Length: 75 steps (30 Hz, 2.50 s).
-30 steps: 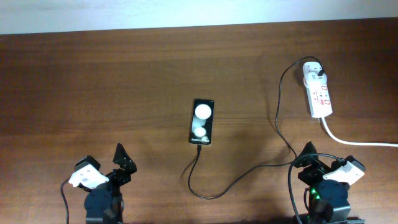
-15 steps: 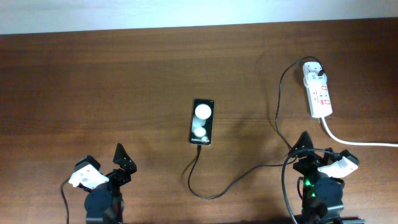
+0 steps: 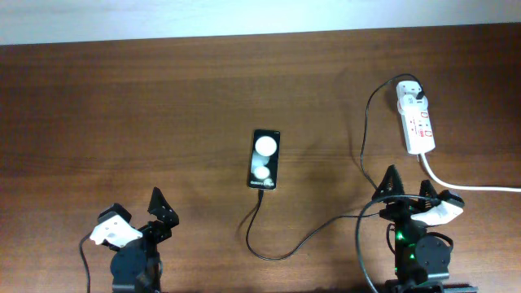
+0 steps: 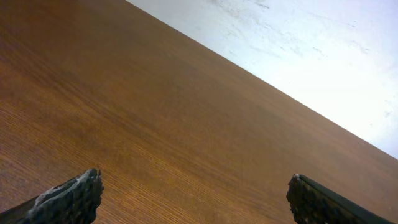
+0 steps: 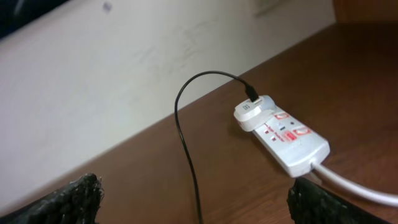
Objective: Plug charger to phone and switch on socket
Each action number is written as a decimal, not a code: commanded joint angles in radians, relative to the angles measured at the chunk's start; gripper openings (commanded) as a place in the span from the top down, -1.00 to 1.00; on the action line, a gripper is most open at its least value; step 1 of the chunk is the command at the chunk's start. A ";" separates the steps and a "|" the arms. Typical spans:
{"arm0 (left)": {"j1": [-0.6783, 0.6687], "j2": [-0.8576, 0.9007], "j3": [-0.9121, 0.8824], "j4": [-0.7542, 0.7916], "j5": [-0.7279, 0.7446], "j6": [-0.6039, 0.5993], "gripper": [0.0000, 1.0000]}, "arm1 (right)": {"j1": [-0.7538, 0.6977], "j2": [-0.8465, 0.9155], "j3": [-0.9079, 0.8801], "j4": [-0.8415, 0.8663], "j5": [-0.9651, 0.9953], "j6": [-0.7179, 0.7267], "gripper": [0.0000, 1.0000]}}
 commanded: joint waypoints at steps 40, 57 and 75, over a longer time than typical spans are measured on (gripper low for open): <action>0.004 -0.006 -0.013 0.158 -0.037 0.068 -0.98 | -0.016 -0.010 -0.010 -0.012 -0.100 -0.340 -0.97; 0.005 -0.007 -0.115 0.301 0.351 0.698 -0.98 | -0.016 -0.010 -0.010 -0.012 -0.100 -0.340 -0.97; 0.008 -0.006 -0.114 0.303 0.352 0.698 -0.98 | -0.016 -0.010 -0.010 -0.012 -0.100 -0.340 -0.97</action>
